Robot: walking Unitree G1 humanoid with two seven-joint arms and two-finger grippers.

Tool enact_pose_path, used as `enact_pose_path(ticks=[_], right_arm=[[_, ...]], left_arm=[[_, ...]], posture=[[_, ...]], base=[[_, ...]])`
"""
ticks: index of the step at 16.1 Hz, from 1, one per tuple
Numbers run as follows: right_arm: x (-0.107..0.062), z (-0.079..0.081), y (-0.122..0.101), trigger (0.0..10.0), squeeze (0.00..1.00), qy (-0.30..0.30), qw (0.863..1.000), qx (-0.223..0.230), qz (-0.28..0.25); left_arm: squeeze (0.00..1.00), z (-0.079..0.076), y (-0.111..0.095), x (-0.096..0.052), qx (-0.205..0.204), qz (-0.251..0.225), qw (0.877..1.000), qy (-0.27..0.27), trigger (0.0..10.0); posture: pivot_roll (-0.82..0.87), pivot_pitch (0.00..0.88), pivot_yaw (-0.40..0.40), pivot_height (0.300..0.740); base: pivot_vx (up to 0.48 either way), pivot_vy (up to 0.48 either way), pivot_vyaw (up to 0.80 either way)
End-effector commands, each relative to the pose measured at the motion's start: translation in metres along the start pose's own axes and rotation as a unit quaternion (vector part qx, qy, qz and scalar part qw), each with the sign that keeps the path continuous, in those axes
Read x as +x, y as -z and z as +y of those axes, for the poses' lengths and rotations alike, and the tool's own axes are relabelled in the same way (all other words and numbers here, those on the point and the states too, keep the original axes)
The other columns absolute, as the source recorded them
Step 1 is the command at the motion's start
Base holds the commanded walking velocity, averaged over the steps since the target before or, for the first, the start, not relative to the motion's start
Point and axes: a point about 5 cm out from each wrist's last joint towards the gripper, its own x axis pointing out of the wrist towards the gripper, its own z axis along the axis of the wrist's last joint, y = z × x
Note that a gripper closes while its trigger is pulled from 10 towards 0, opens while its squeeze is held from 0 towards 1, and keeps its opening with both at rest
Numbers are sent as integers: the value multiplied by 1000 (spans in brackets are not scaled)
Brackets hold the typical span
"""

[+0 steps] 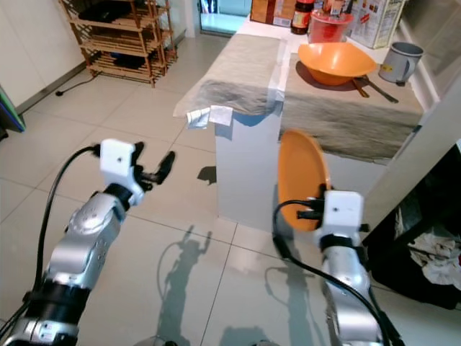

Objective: Setting the table

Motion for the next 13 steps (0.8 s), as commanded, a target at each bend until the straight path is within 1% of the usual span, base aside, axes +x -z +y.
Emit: enact_pose_path(ticks=[1,3,4,6,7,8,10,13], right_arm=[[0,-1,-4,0,0,1,1000,9,-19],[3,3,-7,0,0,-7,1000,13,-23],[4,3,-7,0,0,-8,1000,13,-24],[8,3,-10,0,0,-10,1000,12,-27],[9,3,-11,0,0,-9,999,10,-33],[9,2,-14,0,0,-6,999,5,-44],[10,1,-16,0,0,-3,999,-1,-53],[8,1,-19,0,0,-4,998,1,-59]], left_arm=[[0,-5,-4,1,11,-10,1000,14,10000],[0,-9,-6,4,24,-8,999,25,10000],[0,-9,-7,5,20,-9,999,26,10000],[0,-13,-12,10,26,-23,999,33,10000],[0,-15,-14,12,36,-30,998,40,10000],[0,-17,-15,13,29,-31,998,43,10000],[0,-18,-17,16,28,-33,998,48,10000],[0,-27,-23,14,13,-51,995,83,10000]], posture=[[-59,40,24,740],[-59,30,24,740],[-59,27,24,740],[-59,27,24,740],[-60,27,24,740],[-62,25,24,740],[-65,25,23,740],[-69,24,26,740]], base=[[0,0,0],[0,0,0],[0,-341,0],[0,-480,0],[0,-480,0],[0,-480,0],[0,-480,0],[0,-480,0]])
